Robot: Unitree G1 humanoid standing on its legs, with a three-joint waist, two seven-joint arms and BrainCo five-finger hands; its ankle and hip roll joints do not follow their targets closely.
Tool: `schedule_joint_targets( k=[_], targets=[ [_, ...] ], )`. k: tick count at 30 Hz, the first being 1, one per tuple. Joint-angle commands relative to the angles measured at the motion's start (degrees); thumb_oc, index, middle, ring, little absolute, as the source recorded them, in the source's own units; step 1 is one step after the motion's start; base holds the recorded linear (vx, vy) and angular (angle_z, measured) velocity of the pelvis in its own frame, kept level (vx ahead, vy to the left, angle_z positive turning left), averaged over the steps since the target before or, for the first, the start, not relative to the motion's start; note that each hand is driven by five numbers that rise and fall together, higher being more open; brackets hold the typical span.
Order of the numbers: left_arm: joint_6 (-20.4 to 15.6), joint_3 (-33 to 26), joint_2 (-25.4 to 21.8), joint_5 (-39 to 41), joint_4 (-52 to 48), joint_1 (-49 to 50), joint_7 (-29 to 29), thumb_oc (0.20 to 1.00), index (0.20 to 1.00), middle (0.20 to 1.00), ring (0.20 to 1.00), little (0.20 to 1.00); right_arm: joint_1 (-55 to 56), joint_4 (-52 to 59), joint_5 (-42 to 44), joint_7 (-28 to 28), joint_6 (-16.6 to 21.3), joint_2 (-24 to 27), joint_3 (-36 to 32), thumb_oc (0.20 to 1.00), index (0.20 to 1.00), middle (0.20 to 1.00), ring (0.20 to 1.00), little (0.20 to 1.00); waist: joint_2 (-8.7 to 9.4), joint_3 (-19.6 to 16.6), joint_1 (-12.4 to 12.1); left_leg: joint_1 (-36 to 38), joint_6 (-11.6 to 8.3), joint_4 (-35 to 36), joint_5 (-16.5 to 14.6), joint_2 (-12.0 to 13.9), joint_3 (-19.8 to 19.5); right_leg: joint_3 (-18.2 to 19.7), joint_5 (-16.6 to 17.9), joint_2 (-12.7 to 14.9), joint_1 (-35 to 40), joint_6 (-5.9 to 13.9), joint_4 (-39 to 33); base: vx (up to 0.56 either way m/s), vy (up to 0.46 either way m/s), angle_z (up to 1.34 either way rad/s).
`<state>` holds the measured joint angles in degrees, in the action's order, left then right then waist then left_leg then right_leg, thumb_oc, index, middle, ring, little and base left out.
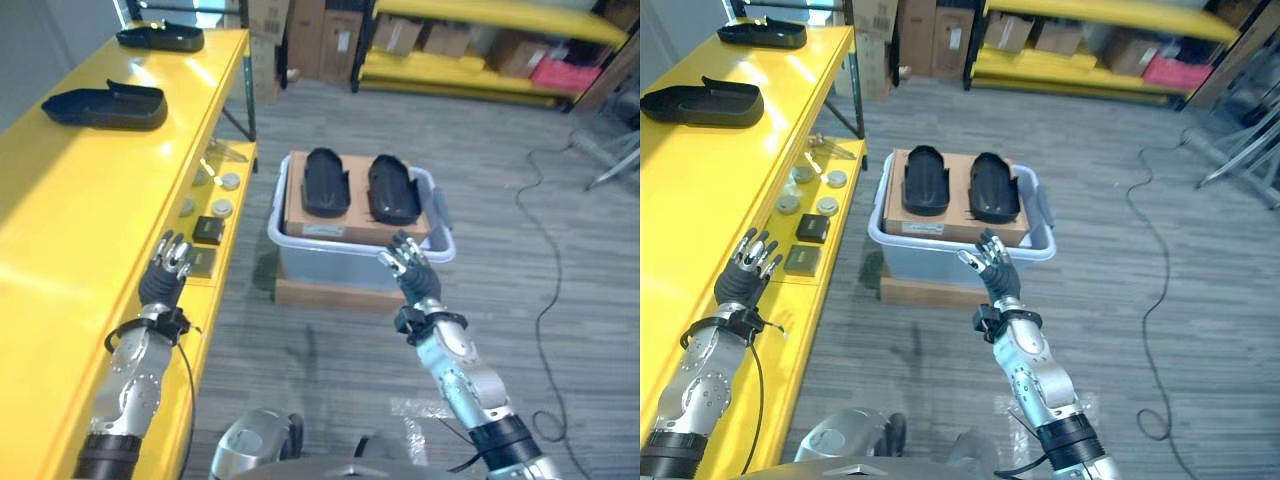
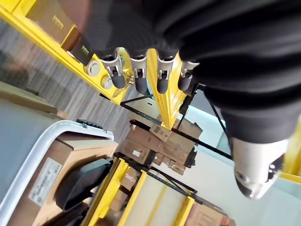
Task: Move parts from the plastic box to the shelf.
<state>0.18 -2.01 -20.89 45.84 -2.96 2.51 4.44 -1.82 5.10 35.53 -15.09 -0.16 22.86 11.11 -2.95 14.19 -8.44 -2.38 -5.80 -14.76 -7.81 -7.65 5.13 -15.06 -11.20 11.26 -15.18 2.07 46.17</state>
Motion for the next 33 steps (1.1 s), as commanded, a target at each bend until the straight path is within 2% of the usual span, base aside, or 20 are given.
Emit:
schedule_joint_targets(
  k=[1, 2, 3, 4, 5, 6, 8, 12, 18, 21, 22, 30, 32, 33],
  targets=[
    [-2.1, 0.0, -3.9, -1.2, -5.2, 0.8, -3.2, 1.000, 1.000, 1.000, 1.000, 1.000, 0.7, -1.2, -1.3, 2.5, 5.2, 0.9, -4.3, 1.000, 1.000, 1.000, 1.000, 1.000, 2.19, -3.6, 0.9, -2.5, 9.73, 5.8, 5.0, 1.8, -4.2, 2.8, 13.5, -0.8, 7.4, 5.54, -26.6, 0.15, -0.428, 1.02],
    [-2.1, -0.1, -4.5, -0.8, -5.2, 0.7, -3.7, 1.000, 1.000, 1.000, 1.000, 1.000, 0.9, -1.5, -0.8, 3.6, 5.4, 1.0, -5.4, 1.000, 1.000, 1.000, 1.000, 1.000, 2.94, -3.2, 1.7, -2.2, 9.76, 4.8, 3.8, 1.7, -5.1, 5.7, 17.7, -0.3, 4.8, 6.22, -31.5, 0.12, -0.344, 1.16],
    [-2.1, -0.3, -4.7, -0.5, -5.3, 0.9, -3.7, 1.000, 1.000, 1.000, 1.000, 1.000, 1.0, -1.3, -0.2, 4.3, 5.2, 1.2, -6.1, 1.000, 1.000, 1.000, 1.000, 1.000, 2.99, -3.0, 1.9, -2.1, 9.76, 4.3, 3.2, 2.3, -5.0, 6.9, 18.3, -0.6, 4.2, 6.44, -31.7, 0.09, -0.283, 0.84],
    [-2.1, -0.7, -4.5, -0.5, -5.4, 1.2, -3.9, 1.000, 1.000, 1.000, 1.000, 1.000, 1.0, -0.8, 0.6, 4.7, 4.4, 1.9, -6.8, 1.000, 1.000, 1.000, 1.000, 1.000, 2.84, -3.3, 1.9, -2.1, 9.17, 5.0, 3.8, 3.7, -4.8, 7.0, 15.8, -1.4, 6.0, 6.56, -32.3, 0.10, -0.246, 0.23],
    [-2.3, -0.8, -4.5, -0.1, -5.0, 1.2, -4.4, 1.000, 1.000, 1.000, 1.000, 1.000, 0.9, -0.6, 1.1, 4.7, 4.0, 2.8, -7.3, 1.000, 1.000, 1.000, 1.000, 1.000, 3.17, -3.4, 1.8, -1.8, 7.91, 5.5, 4.2, 4.7, -4.9, 5.5, 14.8, -1.6, 8.7, 7.15, -36.7, 0.12, -0.279, 0.23],
    [-2.3, -0.5, -4.2, 0.2, -4.4, 0.9, -5.0, 1.000, 1.000, 1.000, 1.000, 1.000, 0.5, -0.8, 1.1, 4.7, 3.7, 3.3, -7.4, 1.000, 1.000, 1.000, 1.000, 1.000, 3.48, -3.6, 1.6, -1.8, 6.89, 5.7, 4.8, 5.3, -5.0, 4.5, 14.8, -1.6, 10.5, 7.52, -39.3, 0.14, -0.289, 0.33],
    [-2.8, 0.2, -3.0, 0.2, -4.7, 1.6, -5.4, 1.000, 1.000, 1.000, 1.000, 1.000, -0.5, -0.8, -0.2, 5.0, 3.0, 4.1, -7.7, 1.000, 1.000, 1.000, 1.000, 1.000, 3.83, -3.8, 1.6, -1.5, 4.66, 6.2, 6.1, 8.0, -4.2, 3.6, 14.1, -2.8, 14.6, 6.74, -43.8, 0.12, -0.255, 0.24],
    [-3.0, 0.1, -2.6, 0.9, -5.9, 3.1, -4.8, 1.000, 1.000, 1.000, 1.000, 1.000, 0.5, 0.7, 0.5, 3.8, 2.0, 6.0, -8.9, 1.000, 1.000, 1.000, 1.000, 1.000, 4.26, -4.6, 1.6, -1.5, 2.89, 7.4, 7.4, 10.4, -4.2, 1.4, 13.7, -4.5, 17.7, 5.12, -47.6, 0.05, -0.210, 0.04],
    [-3.9, 1.1, -1.3, 0.8, -5.9, 2.7, -5.6, 1.000, 1.000, 1.000, 1.000, 1.000, 0.3, -0.3, -0.4, 3.9, 1.9, 7.2, -9.8, 1.000, 1.000, 1.000, 1.000, 1.000, 4.84, -5.0, 2.0, -3.4, 1.52, 6.5, 8.6, 12.5, -3.6, -0.6, 13.4, -6.3, 19.3, 3.32, -49.8, -0.01, -0.158, 0.05],
    [-4.0, 1.7, -0.7, 1.7, -4.7, 2.0, -6.3, 1.000, 1.000, 1.000, 1.000, 1.000, 0.2, -0.6, -0.1, 2.8, 2.2, 7.5, -9.9, 1.000, 1.000, 1.000, 1.000, 1.000, 4.92, -5.0, 2.7, -3.9, 1.46, 5.5, 8.5, 12.9, -1.6, -1.6, 13.6, -6.6, 19.7, 3.07, -50.3, 0.01, -0.053, 0.24],
    [-3.8, 2.0, -0.9, 1.7, -4.0, 1.4, -7.2, 1.000, 1.000, 1.000, 1.000, 1.000, 0.2, -0.7, 0.1, 1.5, 2.5, 7.1, -9.7, 1.000, 1.000, 1.000, 1.000, 1.000, 4.58, -5.3, 3.2, -3.1, 1.77, 6.5, 8.4, 12.2, -0.9, -1.7, 13.3, -6.5, 19.2, 3.35, -49.5, 0.02, 0.013, 0.49],
    [-1.7, 1.1, -1.4, 0.4, -5.4, 1.7, -7.9, 1.000, 1.000, 1.000, 1.000, 1.000, 0.4, -0.6, -1.0, 0.2, 2.3, 5.5, -8.4, 1.000, 1.000, 1.000, 1.000, 1.000, 3.48, -5.9, 3.1, -0.4, 2.50, 8.5, 7.2, 9.2, -3.8, 1.5, 13.1, -5.6, 18.5, 4.38, -48.0, 0.05, 0.107, -0.06],
    [-0.6, 0.5, -2.1, -0.8, -5.9, 1.9, -8.6, 1.000, 1.000, 1.000, 1.000, 1.000, 0.5, 0.7, -0.5, 0.0, 2.3, 5.3, -8.4, 1.000, 1.000, 1.000, 1.000, 1.000, 3.04, -5.9, 2.9, -0.2, 3.15, 8.4, 6.5, 8.6, -3.6, 1.1, 11.6, -5.2, 17.5, 4.65, -44.4, 0.03, 0.111, -0.39],
    [0.6, 0.4, -2.7, -1.6, -6.4, 1.9, -9.5, 1.000, 1.000, 1.000, 1.000, 1.000, 0.4, 1.8, -0.1, -0.4, 2.0, 5.2, -8.3, 1.000, 1.000, 1.000, 1.000, 1.000, 2.43, -5.4, 2.8, 0.0, 3.96, 8.0, 6.0, 8.4, -3.5, 0.6, 9.9, -4.6, 15.9, 4.97, -39.5, 0.01, 0.093, -0.59]
  ],
)
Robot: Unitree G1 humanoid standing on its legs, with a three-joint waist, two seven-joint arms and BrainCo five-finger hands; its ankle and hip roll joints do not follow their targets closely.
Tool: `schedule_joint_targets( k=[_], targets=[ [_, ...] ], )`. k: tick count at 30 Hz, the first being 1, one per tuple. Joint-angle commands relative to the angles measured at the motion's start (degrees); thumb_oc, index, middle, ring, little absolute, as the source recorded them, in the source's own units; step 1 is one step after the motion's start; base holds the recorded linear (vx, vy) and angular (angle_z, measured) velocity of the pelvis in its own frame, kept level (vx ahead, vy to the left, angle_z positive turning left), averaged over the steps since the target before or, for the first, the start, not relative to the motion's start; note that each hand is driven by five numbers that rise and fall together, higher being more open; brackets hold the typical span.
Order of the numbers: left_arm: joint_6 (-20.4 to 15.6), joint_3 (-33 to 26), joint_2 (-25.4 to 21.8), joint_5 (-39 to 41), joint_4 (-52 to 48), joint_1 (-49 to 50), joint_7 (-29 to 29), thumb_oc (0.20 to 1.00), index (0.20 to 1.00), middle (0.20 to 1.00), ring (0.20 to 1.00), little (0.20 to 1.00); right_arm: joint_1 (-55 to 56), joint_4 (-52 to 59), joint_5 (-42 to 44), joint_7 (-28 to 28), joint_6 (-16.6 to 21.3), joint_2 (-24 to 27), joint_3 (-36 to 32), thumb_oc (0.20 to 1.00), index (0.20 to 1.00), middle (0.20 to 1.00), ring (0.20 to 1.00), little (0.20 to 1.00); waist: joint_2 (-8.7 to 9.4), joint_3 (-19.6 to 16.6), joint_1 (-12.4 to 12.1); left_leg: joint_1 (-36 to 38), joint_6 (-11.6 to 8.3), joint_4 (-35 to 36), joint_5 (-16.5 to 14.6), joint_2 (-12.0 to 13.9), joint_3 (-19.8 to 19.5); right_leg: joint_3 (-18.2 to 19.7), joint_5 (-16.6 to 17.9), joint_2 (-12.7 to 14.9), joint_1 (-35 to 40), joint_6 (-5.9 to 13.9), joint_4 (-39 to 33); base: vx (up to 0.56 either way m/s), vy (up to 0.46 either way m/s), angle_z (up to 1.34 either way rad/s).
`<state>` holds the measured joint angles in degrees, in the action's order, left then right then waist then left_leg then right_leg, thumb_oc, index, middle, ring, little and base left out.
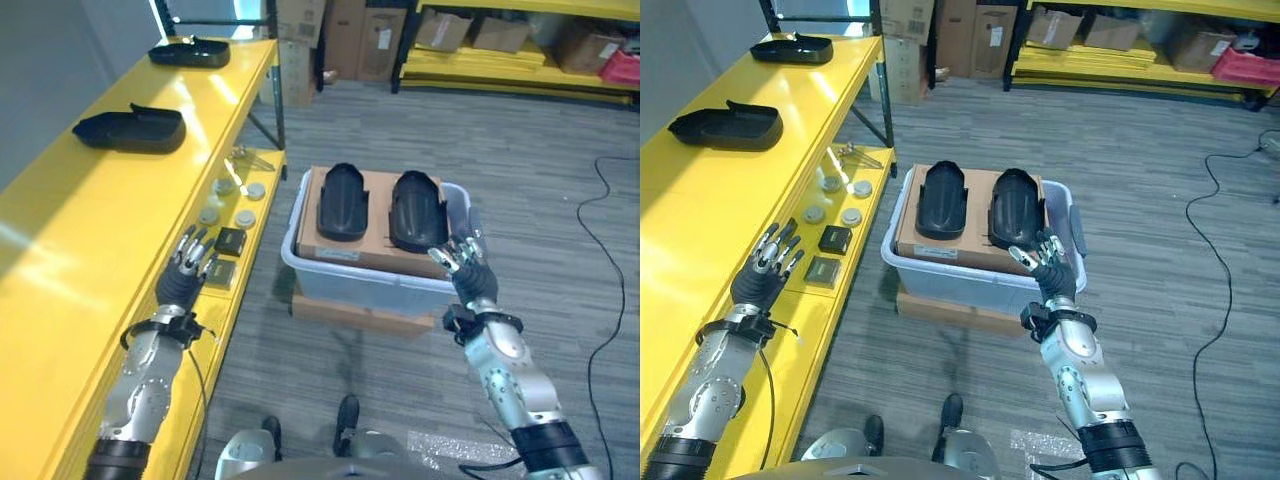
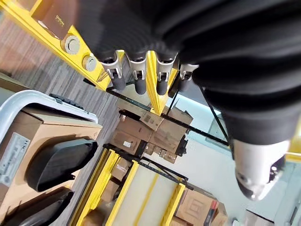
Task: Move parts from the plastic box to the shelf.
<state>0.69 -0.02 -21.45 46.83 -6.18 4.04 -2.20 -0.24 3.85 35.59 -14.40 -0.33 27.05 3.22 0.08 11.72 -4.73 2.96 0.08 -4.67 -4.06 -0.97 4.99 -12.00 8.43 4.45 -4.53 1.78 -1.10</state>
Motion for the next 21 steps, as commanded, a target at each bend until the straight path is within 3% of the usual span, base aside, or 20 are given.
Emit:
schedule_joint_targets(
  k=[1, 4, 7, 8, 9, 12, 15, 16, 19, 21],
  targets=[
    [0.5, -1.6, -2.6, -3.0, -3.6, 0.5, -3.4, 1.000, 1.000, 1.000, 1.000, 1.000, -1.2, 3.7, 0.0, -1.4, 2.2, 0.9, -0.3, 1.000, 1.000, 1.000, 1.000, 1.000, -1.12, -2.3, -0.8, -5.0, -1.08, -2.2, 2.0, 1.4, -3.8, -1.9, -9.9, 3.0, 3.1, 6.01, 12.4, 0.01, 0.079, -0.62],
    [-0.6, -1.3, -4.1, -2.8, -4.5, 0.9, -3.4, 1.000, 1.000, 1.000, 1.000, 1.000, -1.1, 5.3, -0.8, -2.6, 3.1, 0.1, 0.2, 1.000, 1.000, 1.000, 1.000, 1.000, -2.05, -0.1, 0.3, -4.8, 1.44, -3.5, 1.1, 0.6, -4.8, 2.3, -7.6, 5.4, -5.1, 7.64, 25.3, -0.02, 0.003, -0.24],
    [-1.6, -1.8, -5.3, 0.3, -5.0, 0.7, -2.9, 1.000, 1.000, 1.000, 1.000, 1.000, -0.8, 5.7, -2.4, -1.7, 3.6, -1.3, -0.3, 1.000, 1.000, 1.000, 1.000, 1.000, -1.96, 0.7, 0.4, -4.9, 1.02, -4.4, -0.5, 0.6, -4.6, 3.5, -4.5, 9.5, -4.7, 8.11, 18.2, 0.09, -0.315, -0.09],
    [-2.9, -2.0, -6.2, 1.8, -4.9, 0.0, -2.3, 1.000, 1.000, 1.000, 1.000, 1.000, -0.4, 5.9, -3.4, -0.2, 3.9, -1.6, -1.5, 1.000, 1.000, 1.000, 1.000, 1.000, -1.30, 1.2, 1.2, -4.0, 0.10, -4.9, -2.4, 2.1, -4.5, 5.5, -0.7, 11.9, -3.7, 9.08, 8.1, 0.16, -0.441, -0.09],
    [-2.9, -1.9, -6.3, 1.8, -4.9, 0.0, -2.3, 1.000, 1.000, 1.000, 1.000, 1.000, -0.4, 5.9, -3.4, -0.2, 3.9, -1.6, -1.6, 1.000, 1.000, 1.000, 1.000, 1.000, -1.39, 1.3, 1.1, -3.8, 0.08, -4.9, -2.6, 2.2, -4.5, 5.5, -0.6, 11.7, -3.4, 9.08, 7.9, 0.24, -0.562, 0.00],
    [-4.8, -2.2, -5.7, 6.1, -3.7, 0.1, -0.1, 1.000, 1.000, 1.000, 1.000, 1.000, 0.3, 5.2, -2.3, 3.1, 2.8, -0.1, -3.6, 1.000, 1.000, 1.000, 1.000, 1.000, -0.52, 0.6, 2.0, -2.2, -1.91, -3.0, -1.6, 6.9, -3.4, 4.8, -2.4, 10.7, -1.3, 10.73, 5.0, 0.20, -0.437, -0.05],
    [-5.0, -1.9, -3.4, 7.7, -3.9, 0.4, 1.4, 1.000, 1.000, 1.000, 1.000, 1.000, 1.1, 5.7, -1.2, 4.5, 2.1, 1.0, -4.4, 1.000, 1.000, 1.000, 1.000, 1.000, 0.52, -0.3, 3.1, -1.2, -3.40, -3.2, -0.2, 11.6, -1.3, 1.9, -5.7, 8.2, -0.7, 8.99, 7.8, 0.21, -0.460, -0.09],
    [-5.0, -1.6, -2.5, 7.7, -3.8, 0.4, 1.5, 1.000, 1.000, 1.000, 1.000, 1.000, 1.5, 5.5, -1.4, 4.5, 2.0, 1.7, -4.9, 1.000, 1.000, 1.000, 1.000, 1.000, 1.16, -0.3, 3.3, -2.6, -3.50, -6.0, 0.9, 13.1, -1.3, 1.4, -6.6, 6.5, 0.1, 7.20, 8.0, 0.16, -0.406, 0.05],
    [-5.5, -1.7, -1.2, 7.1, -3.1, 0.3, 1.9, 1.000, 1.000, 1.000, 1.000, 1.000, 2.1, 4.0, 0.1, 5.5, 1.7, 3.1, -5.3, 1.000, 1.000, 1.000, 1.000, 1.000, 1.98, 0.1, 2.7, -7.1, -3.90, -15.1, 4.7, 15.7, -1.0, -0.8, -7.9, 4.0, 2.7, 4.09, 6.9, 0.12, -0.382, 0.11],
    [-5.0, -1.9, -0.1, 6.4, -1.8, 0.2, 1.8, 1.000, 1.000, 1.000, 1.000, 1.000, 2.5, 2.7, -0.1, 5.2, 2.1, 3.3, -4.8, 1.000, 1.000, 1.000, 1.000, 1.000, 2.03, 0.1, 2.4, -10.4, -4.01, -20.4, 5.4, 15.5, -0.7, -2.2, -8.1, 2.7, 4.4, 2.83, 5.5, 0.14, -0.255, 0.01]
  ],
)
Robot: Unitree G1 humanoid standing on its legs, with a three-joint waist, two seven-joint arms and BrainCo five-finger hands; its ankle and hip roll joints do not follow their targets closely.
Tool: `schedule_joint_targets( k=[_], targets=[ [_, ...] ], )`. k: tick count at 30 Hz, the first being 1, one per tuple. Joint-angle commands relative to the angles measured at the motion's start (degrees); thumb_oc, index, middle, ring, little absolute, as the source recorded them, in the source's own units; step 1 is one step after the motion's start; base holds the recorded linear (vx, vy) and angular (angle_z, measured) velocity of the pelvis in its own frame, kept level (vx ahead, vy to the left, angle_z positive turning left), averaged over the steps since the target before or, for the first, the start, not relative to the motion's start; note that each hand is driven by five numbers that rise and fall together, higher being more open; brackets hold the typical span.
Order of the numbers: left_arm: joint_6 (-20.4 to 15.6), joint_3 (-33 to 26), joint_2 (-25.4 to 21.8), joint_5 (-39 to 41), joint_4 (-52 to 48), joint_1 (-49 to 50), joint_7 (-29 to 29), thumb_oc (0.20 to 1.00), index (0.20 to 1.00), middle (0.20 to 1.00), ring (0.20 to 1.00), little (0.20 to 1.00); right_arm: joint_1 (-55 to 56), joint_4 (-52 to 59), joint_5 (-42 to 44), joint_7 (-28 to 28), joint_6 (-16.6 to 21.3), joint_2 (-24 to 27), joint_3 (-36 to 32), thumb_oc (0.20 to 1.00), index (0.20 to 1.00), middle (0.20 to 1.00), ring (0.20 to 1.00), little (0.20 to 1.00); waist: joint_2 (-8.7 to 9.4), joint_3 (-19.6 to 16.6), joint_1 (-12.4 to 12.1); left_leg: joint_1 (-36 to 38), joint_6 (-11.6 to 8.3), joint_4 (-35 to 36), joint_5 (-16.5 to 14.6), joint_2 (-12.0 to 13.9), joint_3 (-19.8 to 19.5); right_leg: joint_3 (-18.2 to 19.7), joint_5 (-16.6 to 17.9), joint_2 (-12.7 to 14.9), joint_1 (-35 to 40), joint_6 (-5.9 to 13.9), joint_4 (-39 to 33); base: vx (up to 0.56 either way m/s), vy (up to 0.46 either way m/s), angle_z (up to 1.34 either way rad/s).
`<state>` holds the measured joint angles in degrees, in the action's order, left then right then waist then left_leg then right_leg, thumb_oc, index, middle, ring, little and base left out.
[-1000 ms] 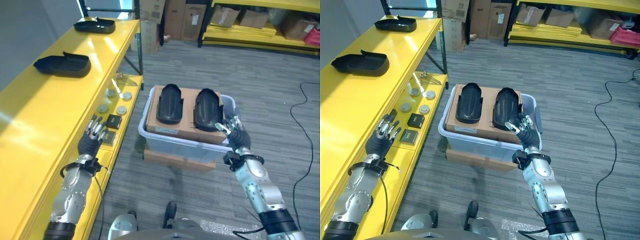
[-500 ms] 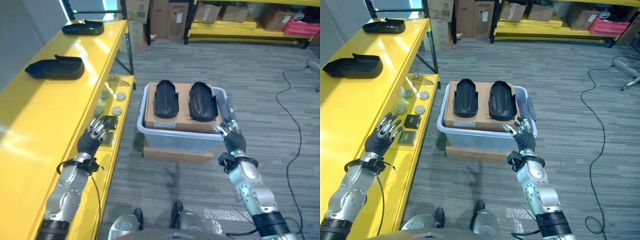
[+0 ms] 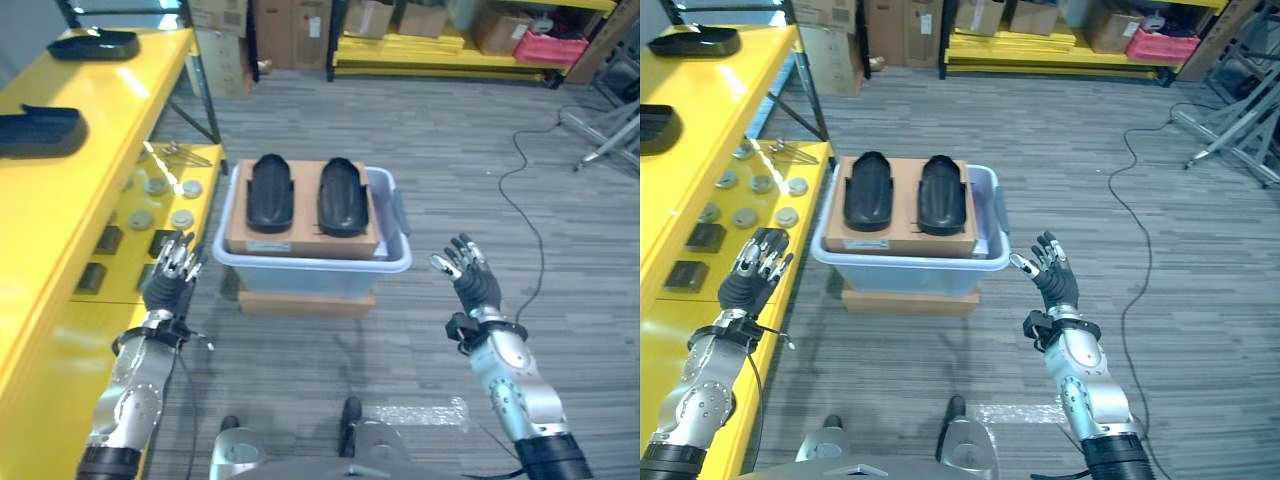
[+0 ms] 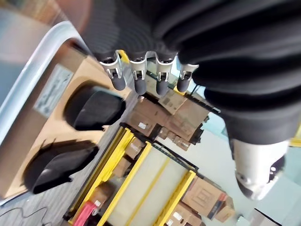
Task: Move parts from the plastic box to the shelf.
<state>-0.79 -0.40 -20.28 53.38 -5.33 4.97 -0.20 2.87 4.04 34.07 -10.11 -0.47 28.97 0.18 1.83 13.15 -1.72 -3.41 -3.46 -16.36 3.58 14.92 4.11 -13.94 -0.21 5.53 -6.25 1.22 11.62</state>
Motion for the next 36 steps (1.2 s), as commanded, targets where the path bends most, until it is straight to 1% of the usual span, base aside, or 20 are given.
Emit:
schedule_joint_targets(
  k=[1, 2, 3, 4, 5, 6, 7, 8, 10, 11, 13, 17, 19, 20, 22, 25, 29, 30, 34, 36],
  targets=[
    [-3.4, -1.5, -1.0, -0.7, -2.1, -0.8, -0.4, 1.000, 1.000, 1.000, 1.000, 1.000, -0.5, 2.0, 1.4, 0.8, 2.5, 1.3, -1.7, 1.000, 1.000, 1.000, 1.000, 1.000, 0.10, -1.3, -0.8, -4.7, -0.38, -9.4, -2.9, -1.9, 0.1, -0.3, 0.4, 1.0, 6.9, 3.23, -7.9, 0.17, -0.104, 0.19],
    [-3.2, -1.5, -1.0, -0.7, -1.3, -0.7, -1.1, 1.000, 1.000, 1.000, 1.000, 1.000, -0.1, 1.5, 1.2, 0.4, 3.1, 1.0, -1.6, 1.000, 1.000, 1.000, 1.000, 1.000, 0.05, -1.4, -1.1, -5.5, 0.14, -8.2, -4.0, -6.0, 0.6, -0.8, 0.6, 0.7, 7.7, 3.32, -9.0, 0.17, -0.035, 0.15],
    [-3.0, -1.6, -0.9, -1.0, -1.3, -0.7, -1.3, 1.000, 1.000, 1.000, 1.000, 1.000, 0.2, 1.5, 1.3, 0.2, 3.3, 0.7, -1.5, 1.000, 1.000, 1.000, 1.000, 1.000, -0.01, -1.4, -1.3, -5.6, 0.27, -7.4, -4.3, -7.5, 0.9, -1.0, 0.7, 0.7, 8.0, 3.41, -9.3, 0.19, 0.027, 0.10],
    [-3.1, -1.7, -0.8, -2.0, -1.3, -0.7, -1.8, 1.000, 1.000, 1.000, 1.000, 1.000, 0.3, 1.5, 1.1, -0.4, 3.3, 0.3, -1.4, 1.000, 1.000, 1.000, 1.000, 1.000, -0.21, -1.3, -1.6, -5.2, 0.47, -4.5, -4.4, -10.0, 1.3, -1.5, 1.0, 0.6, 8.6, 3.84, -10.0, 0.18, 0.102, 0.04],
    [-2.6, -2.0, -1.1, -2.5, -1.8, -0.7, -2.4, 1.000, 1.000, 1.000, 1.000, 1.000, 0.5, 1.2, 0.4, -0.8, 3.5, -0.2, -1.5, 1.000, 1.000, 1.000, 1.000, 1.000, -0.82, -1.2, -2.1, -6.3, 0.31, -0.4, -2.7, -12.8, 1.6, -1.8, 1.3, 0.3, 9.2, 4.17, -10.6, 0.17, 0.122, 0.16],
    [-2.1, -2.4, -1.3, -2.5, -2.3, -0.5, -2.9, 1.000, 1.000, 1.000, 1.000, 1.000, 0.6, 1.1, 0.2, -0.9, 3.8, -0.5, -1.6, 1.000, 1.000, 1.000, 1.000, 1.000, -1.11, -1.0, -2.2, -7.1, 0.02, 0.9, -1.0, -13.7, 1.3, -1.8, 1.0, 0.1, 9.4, 4.26, -10.3, 0.17, 0.100, 0.37],
    [-1.6, -2.8, -1.2, -2.6, -2.5, -0.4, -3.3, 1.000, 1.000, 1.000, 1.000, 1.000, 1.2, 1.4, 0.6, -1.0, 3.8, -0.5, -1.6, 1.000, 1.000, 1.000, 1.000, 1.000, -0.88, -1.0, -2.3, -8.6, -0.48, 0.2, 1.0, -13.2, 1.4, -2.0, 1.1, -0.1, 10.1, 3.85, -11.4, 0.14, 0.079, 0.42],
    [-1.7, -2.7, -1.0, -3.1, -2.2, -0.7, -2.8, 1.000, 1.000, 1.000, 1.000, 1.000, 1.0, 1.3, 0.3, -1.2, 3.6, -0.5, -1.2, 1.000, 1.000, 1.000, 1.000, 1.000, -0.79, -1.3, -2.5, -8.5, -0.01, 1.1, -0.1, -13.9, 1.1, -2.3, 1.6, 0.1, 10.4, 3.93, -12.2, 0.15, 0.116, 0.34],
    [-3.3, -2.3, -1.1, -3.3, -1.4, -0.9, -1.3, 1.000, 1.000, 1.000, 1.000, 1.000, -0.1, 0.8, 0.4, -0.2, 3.6, -0.9, 0.2, 1.000, 1.000, 1.000, 1.000, 1.000, -0.88, -2.0, -3.2, -5.8, 1.10, 5.0, -2.9, -16.2, -0.7, -1.3, 1.8, 0.3, 10.1, 4.64, -12.8, 0.12, 0.143, 0.08],
    [-3.6, -2.4, -1.1, -3.0, -1.5, -0.9, -1.1, 1.000, 1.000, 1.000, 1.000, 1.000, -0.2, 1.1, 0.6, -0.1, 3.6, -0.9, 0.6, 1.000, 1.000, 1.000, 1.000, 1.000, -0.88, -2.2, -3.3, -5.3, 1.16, 5.7, -3.2, -16.4, -0.9, -1.3, 1.8, 0.2, 10.0, 4.74, -13.0, 0.10, 0.105, -0.22],
    [-4.0, -2.4, -1.0, -3.0, -1.6, -1.2, -0.6, 1.000, 1.000, 1.000, 1.000, 1.000, -0.2, 1.6, 0.5, 0.2, 3.9, -1.2, 1.3, 1.000, 1.000, 1.000, 1.000, 1.000, -0.88, -2.7, -3.3, -4.0, 1.40, 7.3, -3.8, -16.5, 0.0, -2.1, 1.8, 0.2, 10.2, 5.00, -13.4, 0.08, 0.080, -0.44],
    [-4.2, -2.3, -1.7, -5.4, -1.8, -1.4, -0.4, 1.000, 1.000, 1.000, 1.000, 1.000, -1.9, 1.6, -1.1, -0.4, 3.3, -2.0, 3.6, 1.000, 1.000, 1.000, 1.000, 1.000, -1.08, -3.4, -4.2, -1.2, 2.29, 10.4, -4.2, -17.2, -0.6, -2.5, 1.0, 0.2, 10.3, 5.35, -12.3, 0.10, 0.079, 0.03],
    [-3.8, -2.4, -1.9, -5.9, -2.2, -1.1, -0.2, 1.000, 1.000, 1.000, 1.000, 1.000, -2.3, 1.7, -1.8, -1.3, 3.2, -2.3, 4.2, 1.000, 1.000, 1.000, 1.000, 1.000, -1.19, -3.8, -4.6, -0.5, 2.50, 11.1, -4.2, -17.2, -0.6, -2.9, 0.7, 0.3, 10.3, 5.38, -11.9, 0.12, 0.065, 0.13],
    [-3.6, -2.6, -2.2, -5.9, -2.1, -0.7, -1.1, 1.000, 1.000, 1.000, 1.000, 1.000, -2.5, 1.6, -3.5, -2.7, 3.4, -2.5, 4.3, 1.000, 1.000, 1.000, 1.000, 1.000, -1.33, -4.1, -5.0, 0.4, 2.73, 12.0, -4.2, -17.2, -0.7, -3.1, 0.6, 0.3, 10.5, 5.47, -11.7, 0.15, 0.066, 0.19],
    [-3.2, -2.8, -2.3, -6.4, -2.2, -0.4, -1.9, 1.000, 1.000, 1.000, 1.000, 1.000, -2.8, 1.3, -5.9, -3.9, 4.7, -2.6, 4.4, 1.000, 1.000, 1.000, 1.000, 1.000, -1.44, -4.2, -5.3, 1.0, 2.85, 12.4, -4.2, -17.2, -0.8, -3.1, 0.5, 0.4, 10.7, 5.53, -11.5, 0.14, 0.056, 0.13],
    [-2.4, -2.8, -2.8, -6.4, -2.4, 0.3, -3.5, 1.000, 1.000, 1.000, 1.000, 1.000, -4.6, 0.5, -9.2, -8.3, 6.4, -1.8, 2.7, 1.000, 1.000, 1.000, 1.000, 1.000, -1.76, -4.5, -6.2, 1.4, 3.18, 12.9, -4.3, -17.2, -1.2, -3.6, 0.2, 0.5, 10.8, 5.64, -10.7, 0.17, 0.066, 0.07],
    [-1.7, -2.5, -3.4, -6.1, -2.9, 0.9, -5.6, 1.000, 1.000, 1.000, 1.000, 1.000, -7.4, -1.9, -12.6, -13.3, 7.8, 0.5, 0.2, 1.000, 1.000, 1.000, 1.000, 1.000, -2.02, -4.4, -7.6, 0.8, 3.45, 12.4, -4.5, -17.2, -1.9, -4.3, -0.3, 0.8, 10.6, 5.67, -9.7, 0.12, 0.046, 0.02],
    [-1.4, -2.2, -4.0, -5.9, -3.3, 1.1, -6.7, 1.000, 1.000, 1.000, 1.000, 1.000, -9.1, -3.9, -14.4, -16.0, 7.8, 2.1, -1.3, 1.000, 1.000, 1.000, 1.000, 1.000, -2.12, -4.1, -8.5, 0.0, 3.58, 11.7, -4.5, -17.3, -2.4, -4.7, -0.5, 1.1, 10.3, 5.72, -9.1, 0.10, 0.041, 0.02],
    [-1.0, -1.4, -5.2, -6.3, -3.6, 0.7, -8.0, 1.000, 1.000, 1.000, 1.000, 1.000, -12.4, -11.0, -18.3, -21.0, 5.7, 4.4, -3.1, 1.000, 1.000, 1.000, 1.000, 1.000, -2.18, -3.0, -10.5, -2.2, 3.56, 10.0, -4.5, -17.5, -3.4, -5.7, -0.3, 1.5, 9.5, 5.93, -8.5, 0.05, 0.003, 0.16],
    [-0.8, -1.0, -5.8, -6.0, -3.5, 0.3, -8.8, 1.000, 1.000, 1.000, 1.000, 1.000, -13.9, -14.4, -18.9, -23.2, 5.4, 5.4, -3.3, 1.000, 1.000, 1.000, 1.000, 1.000, -2.19, -2.6, -11.3, -3.2, 3.54, 9.2, -4.4, -17.6, -3.7, -6.1, -0.2, 1.6, 9.3, 5.92, -8.5, 0.00, -0.031, 0.17]
  ],
)
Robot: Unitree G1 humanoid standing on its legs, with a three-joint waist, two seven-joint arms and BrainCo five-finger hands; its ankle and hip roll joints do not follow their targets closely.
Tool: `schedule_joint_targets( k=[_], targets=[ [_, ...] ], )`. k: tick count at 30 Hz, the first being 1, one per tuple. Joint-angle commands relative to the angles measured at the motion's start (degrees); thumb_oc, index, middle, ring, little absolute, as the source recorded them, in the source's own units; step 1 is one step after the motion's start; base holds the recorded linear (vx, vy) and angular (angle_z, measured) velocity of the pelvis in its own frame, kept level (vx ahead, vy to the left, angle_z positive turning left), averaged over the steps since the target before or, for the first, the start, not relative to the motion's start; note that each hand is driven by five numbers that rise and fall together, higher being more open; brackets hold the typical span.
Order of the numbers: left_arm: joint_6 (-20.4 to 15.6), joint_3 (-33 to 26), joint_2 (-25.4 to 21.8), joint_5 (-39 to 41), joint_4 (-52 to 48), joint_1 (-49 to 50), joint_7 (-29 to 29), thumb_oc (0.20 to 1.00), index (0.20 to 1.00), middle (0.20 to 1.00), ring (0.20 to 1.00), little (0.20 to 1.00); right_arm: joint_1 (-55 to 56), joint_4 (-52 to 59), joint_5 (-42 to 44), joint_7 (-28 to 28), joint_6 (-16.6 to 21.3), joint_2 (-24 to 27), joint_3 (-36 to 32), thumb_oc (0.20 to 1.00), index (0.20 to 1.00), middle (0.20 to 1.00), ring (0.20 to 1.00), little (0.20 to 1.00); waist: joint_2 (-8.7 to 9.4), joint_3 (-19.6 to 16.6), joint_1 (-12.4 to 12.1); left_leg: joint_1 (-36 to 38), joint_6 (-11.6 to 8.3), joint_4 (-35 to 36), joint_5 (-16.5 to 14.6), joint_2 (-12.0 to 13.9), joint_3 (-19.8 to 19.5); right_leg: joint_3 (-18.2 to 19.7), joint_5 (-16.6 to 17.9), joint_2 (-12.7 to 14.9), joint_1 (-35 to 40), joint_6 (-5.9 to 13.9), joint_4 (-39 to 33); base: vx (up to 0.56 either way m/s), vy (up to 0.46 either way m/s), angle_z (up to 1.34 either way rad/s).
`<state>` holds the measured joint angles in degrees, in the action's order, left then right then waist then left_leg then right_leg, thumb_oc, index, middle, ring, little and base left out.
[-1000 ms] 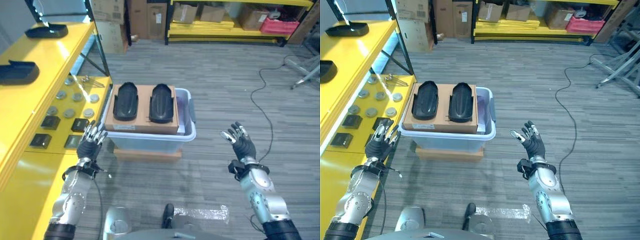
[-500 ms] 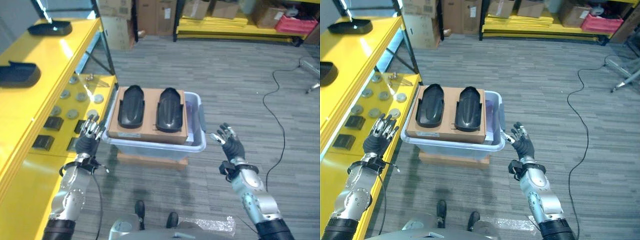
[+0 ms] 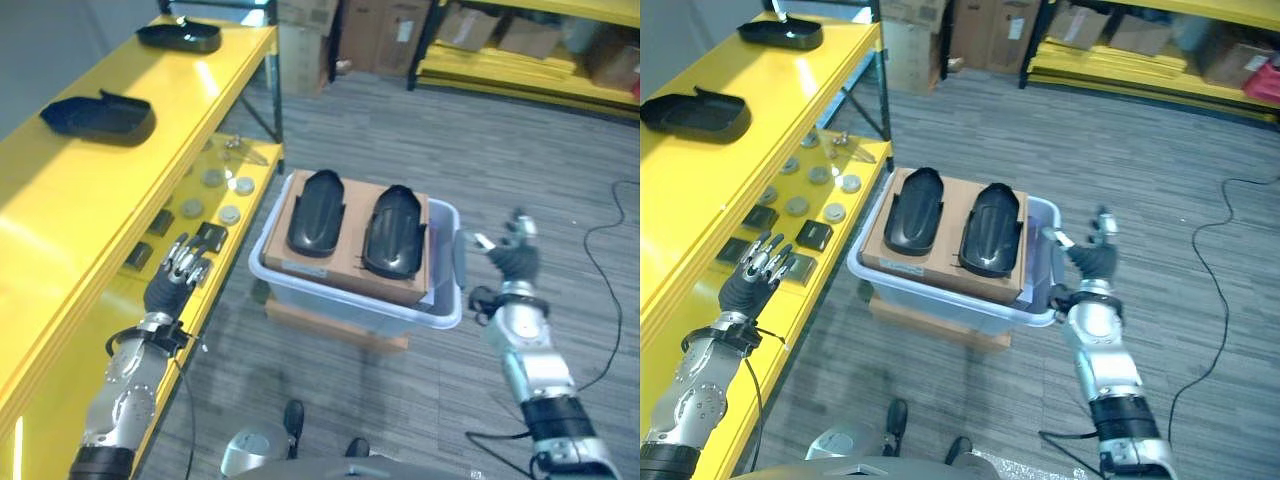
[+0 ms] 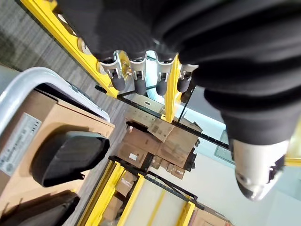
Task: Move parts from the plastic box to the shelf.
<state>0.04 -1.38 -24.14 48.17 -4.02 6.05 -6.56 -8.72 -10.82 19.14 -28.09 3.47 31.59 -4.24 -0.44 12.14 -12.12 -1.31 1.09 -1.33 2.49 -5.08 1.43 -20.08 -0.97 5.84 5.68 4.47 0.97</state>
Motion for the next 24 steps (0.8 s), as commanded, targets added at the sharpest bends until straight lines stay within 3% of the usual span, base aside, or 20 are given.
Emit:
schedule_joint_targets(
  k=[1, 2, 5, 9, 18, 24],
  targets=[
    [-1.5, 0.2, -2.2, -0.7, -4.8, -1.0, -2.9, 1.000, 1.000, 1.000, 1.000, 1.000, -3.2, -2.1, -4.3, -6.7, 1.5, 3.3, 1.0, 1.000, 1.000, 1.000, 1.000, 1.000, 0.02, -1.2, -1.4, -6.1, -1.06, -6.3, -3.2, 2.4, -1.3, -0.2, 0.7, 1.4, -2.8, 2.66, 2.2, 0.01, -0.074, 0.22],
    [-0.8, 0.9, -3.4, 0.0, -4.7, -1.5, -4.6, 1.000, 1.000, 1.000, 1.000, 1.000, -6.5, -11.2, -5.6, -9.5, 2.7, 5.6, 0.1, 1.000, 1.000, 1.000, 1.000, 1.000, -0.33, -0.1, -3.3, -8.4, -1.39, -8.1, -3.0, 2.0, -2.8, -1.1, 1.0, 1.5, -2.9, 2.56, 2.0, 0.02, -0.067, 0.24],
    [-0.9, 1.3, -4.3, 1.3, -4.5, -1.8, -5.5, 1.000, 1.000, 1.000, 1.000, 1.000, -9.5, -15.4, -4.6, -10.5, 1.2, 7.7, 0.2, 1.000, 1.000, 1.000, 1.000, 1.000, -0.62, 0.8, -4.3, -10.5, -1.59, -10.0, -3.2, 1.5, -3.8, -1.7, 0.8, 1.7, -3.1, 2.29, 2.1, 0.00, -0.014, 0.32],
    [-2.8, 2.3, -6.3, 3.7, -3.7, -3.6, -6.7, 1.000, 1.000, 1.000, 1.000, 1.000, -16.5, -25.3, -0.3, -12.7, 2.3, 9.4, 1.9, 1.000, 1.000, 1.000, 1.000, 1.000, -2.16, 4.2, -5.9, -17.0, -1.97, -16.6, -4.2, 0.6, -5.0, -2.7, -0.1, 2.6, -5.4, 1.60, 4.6, -0.09, 0.023, 0.15],
    [-5.9, 5.1, -7.6, 4.9, -2.5, -6.3, -7.0, 1.000, 1.000, 1.000, 1.000, 1.000, -22.9, -33.6, 3.5, -13.9, 3.9, 10.2, 5.1, 1.000, 1.000, 1.000, 1.000, 1.000, -3.24, 8.5, -7.0, -21.6, -2.33, -18.9, -3.8, -0.2, -5.8, -3.6, -0.4, 2.9, -7.9, 1.37, 5.8, -0.08, 0.007, 0.12],
    [-7.4, 5.8, -7.3, 5.0, -2.0, -7.0, -6.5, 1.000, 1.000, 1.000, 1.000, 1.000, -23.9, -33.5, 3.2, -14.8, 2.7, 10.7, 6.0, 1.000, 1.000, 1.000, 1.000, 1.000, -3.32, 9.7, -6.7, -22.7, -2.23, -18.9, -3.6, -0.4, -5.7, -3.5, -0.4, 3.2, -9.3, 1.45, 6.1, -0.04, 0.017, 0.01]
  ],
)
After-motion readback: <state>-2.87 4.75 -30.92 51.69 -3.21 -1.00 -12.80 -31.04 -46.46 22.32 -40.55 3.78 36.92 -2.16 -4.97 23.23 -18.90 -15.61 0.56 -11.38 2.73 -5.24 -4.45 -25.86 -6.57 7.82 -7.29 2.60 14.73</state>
